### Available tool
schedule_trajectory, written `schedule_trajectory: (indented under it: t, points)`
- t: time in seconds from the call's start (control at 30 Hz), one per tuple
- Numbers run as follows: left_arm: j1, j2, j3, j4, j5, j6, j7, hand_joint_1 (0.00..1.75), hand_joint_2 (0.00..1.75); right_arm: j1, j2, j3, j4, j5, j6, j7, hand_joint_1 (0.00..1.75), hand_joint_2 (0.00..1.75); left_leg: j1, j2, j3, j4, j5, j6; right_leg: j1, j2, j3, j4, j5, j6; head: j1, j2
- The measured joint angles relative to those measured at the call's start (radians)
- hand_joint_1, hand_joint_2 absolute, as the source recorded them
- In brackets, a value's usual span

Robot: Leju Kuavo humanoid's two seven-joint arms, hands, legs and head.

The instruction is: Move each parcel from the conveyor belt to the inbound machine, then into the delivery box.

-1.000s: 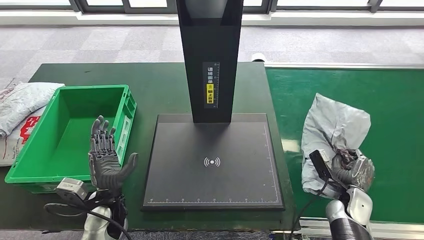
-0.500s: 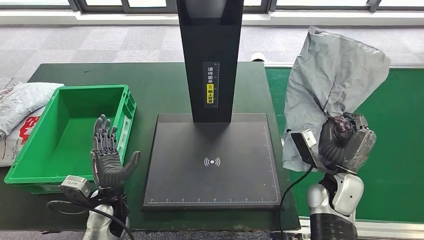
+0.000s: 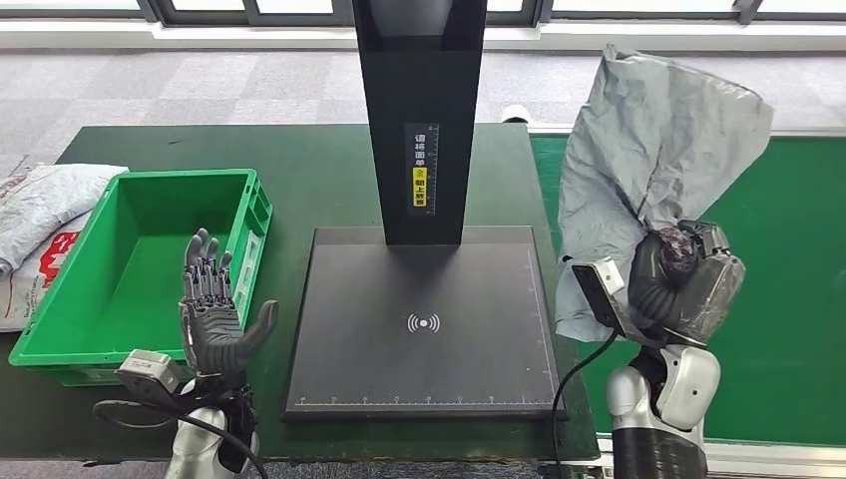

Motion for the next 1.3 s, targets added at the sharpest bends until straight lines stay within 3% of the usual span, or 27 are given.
schedule_trajectory:
  t: [1.3]
  points:
    - [0.000, 0.000, 0.013, -0.007, -0.018, 0.005, 0.000, 0.00, 1.75, -0.017, 0.000, 0.073, 0.044, -0.021, 0.005, 0.019, 1.75, 1.75, 0.000, 0.000, 0.000, 0.000, 0.000, 0.000, 0.000, 0.000, 0.000, 0.000, 0.000, 0.000, 0.000, 0.000]
